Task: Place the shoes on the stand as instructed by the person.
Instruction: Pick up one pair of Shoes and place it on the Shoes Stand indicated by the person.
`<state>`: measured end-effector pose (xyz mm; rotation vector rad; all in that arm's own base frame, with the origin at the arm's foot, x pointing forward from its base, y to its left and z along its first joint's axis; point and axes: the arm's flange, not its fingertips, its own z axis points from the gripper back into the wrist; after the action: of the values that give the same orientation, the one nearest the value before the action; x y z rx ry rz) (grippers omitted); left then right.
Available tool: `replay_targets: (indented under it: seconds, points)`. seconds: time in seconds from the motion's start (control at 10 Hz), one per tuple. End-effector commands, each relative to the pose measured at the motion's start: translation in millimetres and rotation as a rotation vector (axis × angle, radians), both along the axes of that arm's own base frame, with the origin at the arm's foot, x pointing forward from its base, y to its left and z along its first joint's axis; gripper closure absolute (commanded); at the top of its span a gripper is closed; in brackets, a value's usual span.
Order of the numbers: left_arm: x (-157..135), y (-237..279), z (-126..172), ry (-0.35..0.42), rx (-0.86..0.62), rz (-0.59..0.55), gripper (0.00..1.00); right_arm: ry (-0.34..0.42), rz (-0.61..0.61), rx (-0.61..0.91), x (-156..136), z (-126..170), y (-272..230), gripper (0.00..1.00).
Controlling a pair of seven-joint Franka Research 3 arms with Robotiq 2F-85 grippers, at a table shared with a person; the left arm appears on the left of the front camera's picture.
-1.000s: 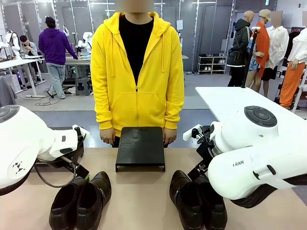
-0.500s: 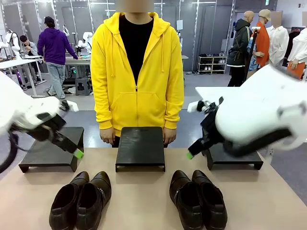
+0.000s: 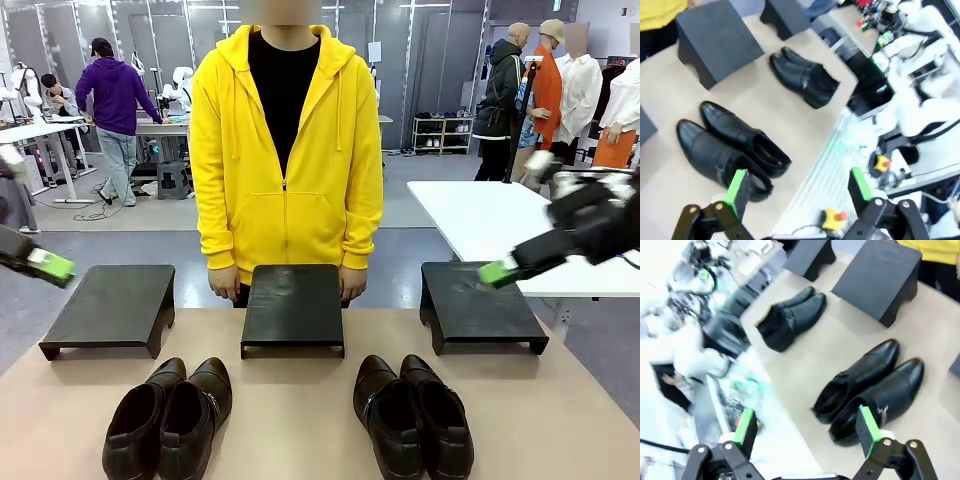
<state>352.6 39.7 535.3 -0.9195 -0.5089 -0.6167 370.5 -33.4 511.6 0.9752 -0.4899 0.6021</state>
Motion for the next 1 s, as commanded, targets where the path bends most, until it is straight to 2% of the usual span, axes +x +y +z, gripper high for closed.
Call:
replay_targets:
  seconds: [0.0,0.1,0.2,0.4,0.7,0.9]
  points:
    - [-26,54,-12,0.084,-0.124,0.116,0.0,0.059,-0.127,0.138,-9,-17,-65,0.0]
    - [-45,86,-15,0.07,-0.176,0.191,0.0,0.054,-0.198,0.189,-26,-20,-97,0.0]
    - [-66,116,-20,0.078,-0.191,0.276,0.0,0.067,-0.279,0.218,-44,-26,-125,0.0]
    - [-108,169,-31,0.097,-0.246,0.459,0.0,0.045,-0.408,0.242,-87,-28,-163,0.0]
    - [-153,207,-36,0.108,-0.25,0.608,0.0,0.057,-0.545,0.233,-146,-40,-199,0.0]
    - [-157,217,-35,0.105,-0.242,0.66,0.0,0.061,-0.59,0.224,-160,-38,-210,0.0]
